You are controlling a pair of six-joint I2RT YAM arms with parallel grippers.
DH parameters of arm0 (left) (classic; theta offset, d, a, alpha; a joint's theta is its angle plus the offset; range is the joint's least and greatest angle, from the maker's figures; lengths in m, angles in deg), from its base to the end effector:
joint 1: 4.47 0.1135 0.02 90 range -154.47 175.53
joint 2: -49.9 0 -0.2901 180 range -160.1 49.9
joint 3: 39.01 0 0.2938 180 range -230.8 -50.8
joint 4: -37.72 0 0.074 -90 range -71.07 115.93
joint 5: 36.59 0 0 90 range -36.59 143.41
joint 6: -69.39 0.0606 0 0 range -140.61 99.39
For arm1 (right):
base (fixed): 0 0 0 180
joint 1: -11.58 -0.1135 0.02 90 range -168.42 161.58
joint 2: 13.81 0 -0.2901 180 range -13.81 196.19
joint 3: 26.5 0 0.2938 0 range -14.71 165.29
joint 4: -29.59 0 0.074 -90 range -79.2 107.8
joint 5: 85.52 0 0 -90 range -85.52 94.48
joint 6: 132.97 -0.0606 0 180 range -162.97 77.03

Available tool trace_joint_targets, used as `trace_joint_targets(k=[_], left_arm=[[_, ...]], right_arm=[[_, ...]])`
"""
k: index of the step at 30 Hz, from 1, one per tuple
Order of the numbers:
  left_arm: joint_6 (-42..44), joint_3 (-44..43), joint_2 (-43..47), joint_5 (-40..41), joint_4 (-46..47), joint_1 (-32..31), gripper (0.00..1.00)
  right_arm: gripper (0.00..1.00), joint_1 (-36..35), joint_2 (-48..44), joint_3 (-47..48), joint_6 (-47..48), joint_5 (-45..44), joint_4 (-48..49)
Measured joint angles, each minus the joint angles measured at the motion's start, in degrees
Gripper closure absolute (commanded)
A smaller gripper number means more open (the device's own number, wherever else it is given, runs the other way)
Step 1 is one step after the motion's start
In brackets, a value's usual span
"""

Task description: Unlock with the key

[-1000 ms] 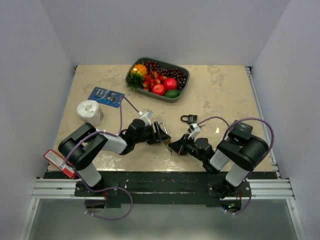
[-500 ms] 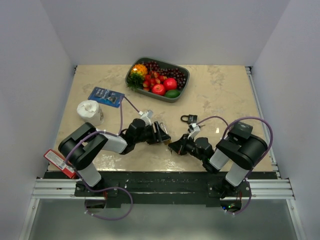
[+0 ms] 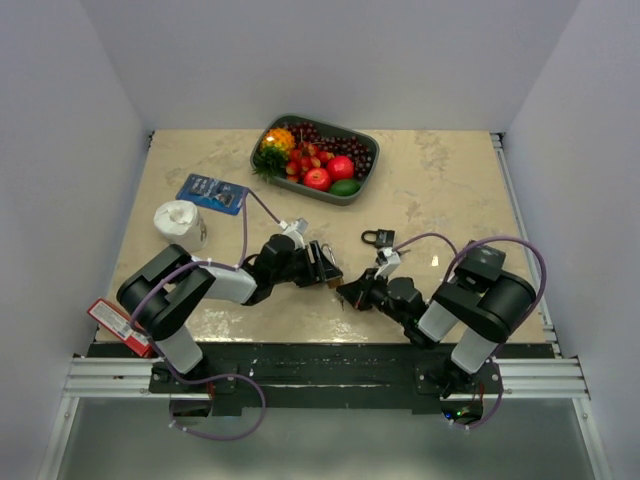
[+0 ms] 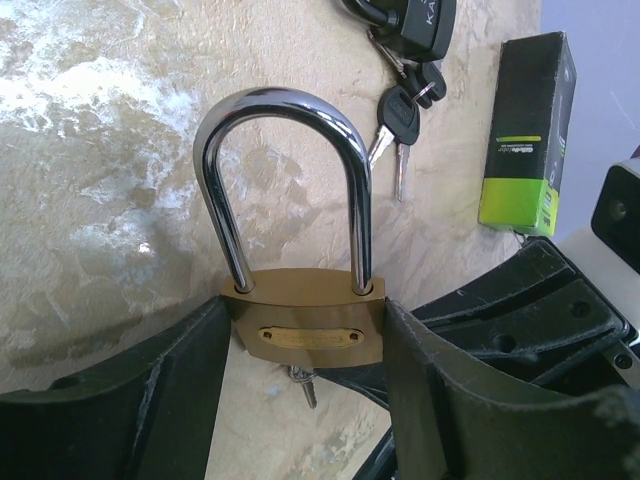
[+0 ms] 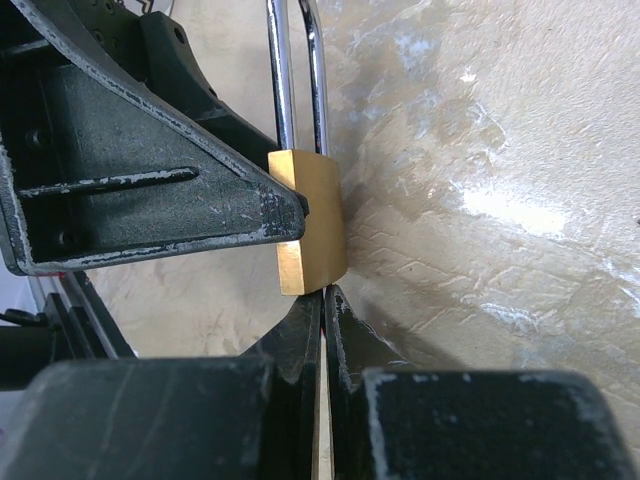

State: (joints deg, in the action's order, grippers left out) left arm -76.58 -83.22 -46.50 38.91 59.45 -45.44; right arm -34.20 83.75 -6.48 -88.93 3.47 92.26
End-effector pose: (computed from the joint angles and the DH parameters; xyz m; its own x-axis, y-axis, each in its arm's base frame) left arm 0.2519 -0.2388 0.1024 -0.8753 -0.3025 -0.3772 0.1292 0.6054 -0.7854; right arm 0.1763 0.1796 0.0797 -0.6310 0.3822 -0.6751 -0.3612 0.6254 0.6916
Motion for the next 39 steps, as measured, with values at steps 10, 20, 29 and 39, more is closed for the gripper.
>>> trace_joint_targets(k=[10, 20, 29, 39], left_arm=[[-0.4, -0.7, 0.1, 1.9, -1.5, -1.3, 0.27], [0.7, -0.8, 1.8, 2.8, -4.2, -1.9, 0.18], [0.3, -0.4, 1.4, 2.5, -2.2, -2.2, 0.11], [-4.1, -1.7, -2.5, 0.6, 3.2, -2.2, 0.07]], right_arm=[[1.00, -1.2, -2.4, -0.9, 0.7, -3.2, -2.0], [1.00, -0.2, -2.8, -1.2, 0.9, -10.8, -1.1], [1.00, -0.9, -3.2, -1.2, 1.5, -11.6, -1.1], [1.00, -5.1, -8.5, -1.2, 5.4, -15.3, -3.0]])
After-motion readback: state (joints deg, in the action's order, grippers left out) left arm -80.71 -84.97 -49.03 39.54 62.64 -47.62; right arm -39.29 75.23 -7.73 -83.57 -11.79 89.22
